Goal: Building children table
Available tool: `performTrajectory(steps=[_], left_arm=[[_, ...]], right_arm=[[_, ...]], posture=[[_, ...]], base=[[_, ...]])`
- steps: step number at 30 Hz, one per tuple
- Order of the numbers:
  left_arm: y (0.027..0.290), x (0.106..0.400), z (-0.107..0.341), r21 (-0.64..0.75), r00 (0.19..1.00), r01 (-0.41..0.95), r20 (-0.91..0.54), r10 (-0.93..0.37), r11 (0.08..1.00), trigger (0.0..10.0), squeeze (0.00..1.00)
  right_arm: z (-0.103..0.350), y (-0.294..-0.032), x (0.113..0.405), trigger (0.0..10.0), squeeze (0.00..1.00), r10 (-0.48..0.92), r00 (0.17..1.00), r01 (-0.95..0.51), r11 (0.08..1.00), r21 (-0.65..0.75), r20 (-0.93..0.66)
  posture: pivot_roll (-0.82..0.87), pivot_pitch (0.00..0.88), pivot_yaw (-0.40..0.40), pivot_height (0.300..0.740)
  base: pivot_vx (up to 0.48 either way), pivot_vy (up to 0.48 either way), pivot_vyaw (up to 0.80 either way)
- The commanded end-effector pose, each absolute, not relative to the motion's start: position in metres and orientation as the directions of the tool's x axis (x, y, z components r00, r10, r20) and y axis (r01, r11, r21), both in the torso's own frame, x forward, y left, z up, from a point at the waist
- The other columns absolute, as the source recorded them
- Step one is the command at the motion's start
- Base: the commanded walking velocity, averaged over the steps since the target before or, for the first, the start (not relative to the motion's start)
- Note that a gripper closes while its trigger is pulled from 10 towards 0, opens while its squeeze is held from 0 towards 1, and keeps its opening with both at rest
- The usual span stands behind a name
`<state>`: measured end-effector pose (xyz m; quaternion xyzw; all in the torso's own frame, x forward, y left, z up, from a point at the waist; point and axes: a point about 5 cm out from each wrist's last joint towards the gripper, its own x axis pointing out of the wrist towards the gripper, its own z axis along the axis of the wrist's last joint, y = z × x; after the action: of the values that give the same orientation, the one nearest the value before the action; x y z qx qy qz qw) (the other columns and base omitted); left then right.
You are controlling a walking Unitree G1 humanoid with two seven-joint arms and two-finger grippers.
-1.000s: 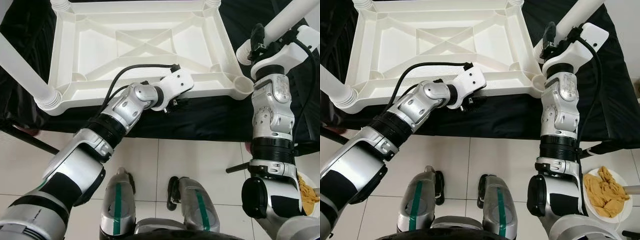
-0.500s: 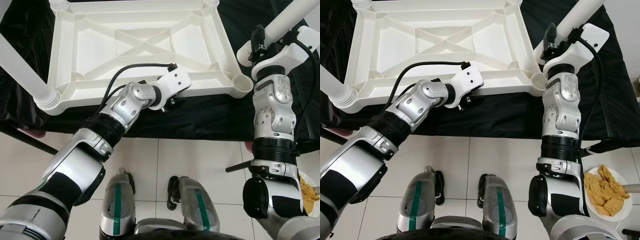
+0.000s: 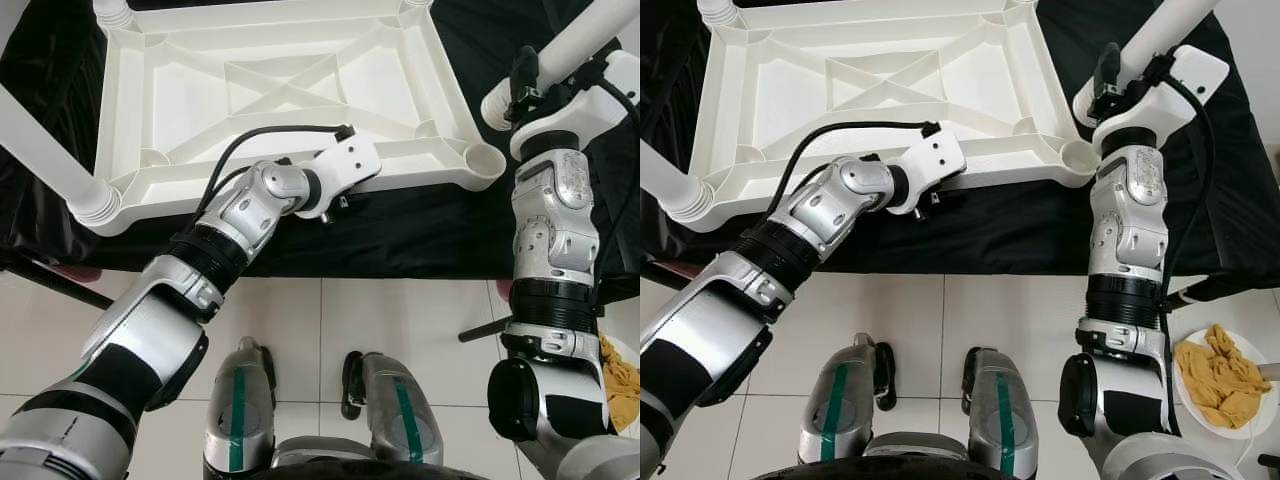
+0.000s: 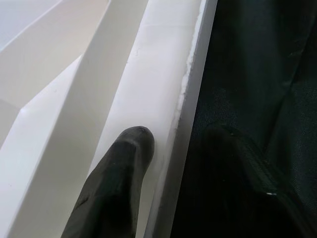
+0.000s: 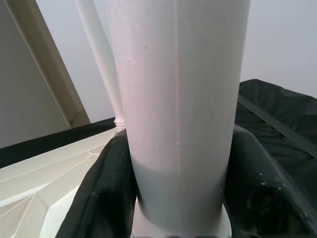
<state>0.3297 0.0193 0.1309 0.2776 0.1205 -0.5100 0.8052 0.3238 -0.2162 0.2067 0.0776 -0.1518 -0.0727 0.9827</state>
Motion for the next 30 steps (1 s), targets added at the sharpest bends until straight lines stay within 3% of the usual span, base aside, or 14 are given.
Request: performTrajectory(steps=[1,15,26,30], left_arm=[[0.022,0.335,0.140,0.356,0.474,0.874,-0.463,-0.749,0.332,10.0,0.00],[0.031,0.343,0.152,0.387,0.536,0.836,-0.428,-0.728,0.388,10.0,0.00],[0.036,0.341,0.157,0.393,0.547,0.828,-0.404,-0.733,0.401,10.0,0.00],[0.034,0.336,0.163,0.398,0.516,0.841,-0.384,-0.766,0.367,10.0,0.00]], right_arm=[[0.209,-0.217,0.322,10.0,0.00,-0.173,0.940,0.126,0.977,0.173,0.294],[0.213,-0.206,0.334,10.0,0.00,-0.125,0.958,0.080,0.981,0.178,0.259],[0.202,-0.200,0.336,10.0,0.00,-0.067,0.984,0.047,0.991,0.123,0.163],[0.196,-0.201,0.335,10.0,0.00,-0.058,0.990,0.046,0.994,0.096,0.125]], posture=[[-0.12,0.079,0.042,0.740],[0.00,0.057,0.003,0.740],[0.02,0.061,-0.017,0.740],[0.02,0.062,-0.019,0.740]], base=[[0.000,0.000,0.00],[0.000,0.000,0.00],[0.000,0.000,0.00],[0.000,0.000,0.00]])
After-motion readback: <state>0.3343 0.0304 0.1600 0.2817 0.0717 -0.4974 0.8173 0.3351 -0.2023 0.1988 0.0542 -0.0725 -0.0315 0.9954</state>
